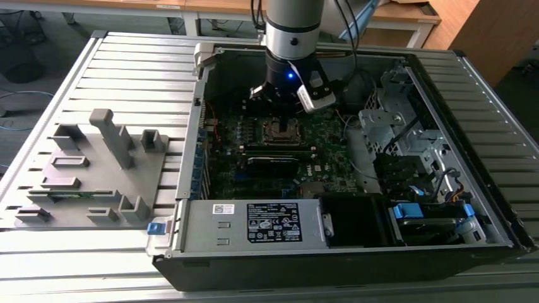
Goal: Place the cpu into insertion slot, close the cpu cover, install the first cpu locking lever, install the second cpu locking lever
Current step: 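Install the second cpu locking lever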
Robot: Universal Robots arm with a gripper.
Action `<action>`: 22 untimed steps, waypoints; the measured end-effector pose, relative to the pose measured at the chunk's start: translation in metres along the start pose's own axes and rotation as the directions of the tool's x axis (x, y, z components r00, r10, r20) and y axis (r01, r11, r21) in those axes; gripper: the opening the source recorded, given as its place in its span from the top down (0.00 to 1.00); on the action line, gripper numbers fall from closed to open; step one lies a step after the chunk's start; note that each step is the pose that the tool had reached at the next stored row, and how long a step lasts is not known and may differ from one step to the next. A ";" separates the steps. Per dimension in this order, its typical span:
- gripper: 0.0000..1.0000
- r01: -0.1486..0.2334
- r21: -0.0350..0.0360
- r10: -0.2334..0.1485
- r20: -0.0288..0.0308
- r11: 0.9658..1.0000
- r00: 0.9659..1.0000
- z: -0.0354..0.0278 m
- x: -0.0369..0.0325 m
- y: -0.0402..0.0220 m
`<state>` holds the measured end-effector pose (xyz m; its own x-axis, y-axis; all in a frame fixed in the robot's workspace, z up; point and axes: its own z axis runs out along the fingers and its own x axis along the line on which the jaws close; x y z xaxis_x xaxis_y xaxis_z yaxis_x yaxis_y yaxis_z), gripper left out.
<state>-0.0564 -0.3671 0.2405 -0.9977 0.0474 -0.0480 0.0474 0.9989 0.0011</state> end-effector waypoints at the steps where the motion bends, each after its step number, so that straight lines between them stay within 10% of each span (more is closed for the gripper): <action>1: 0.89 0.001 0.000 -0.001 0.000 1.000 1.000 0.0007 0.0018 -0.0003; 22: 0.89 0.002 0.000 -0.002 0.000 1.000 1.000 0.0153 0.0177 -0.0078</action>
<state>-0.0736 -0.3741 0.2243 -0.9978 0.0451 -0.0479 0.0451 0.9990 0.0007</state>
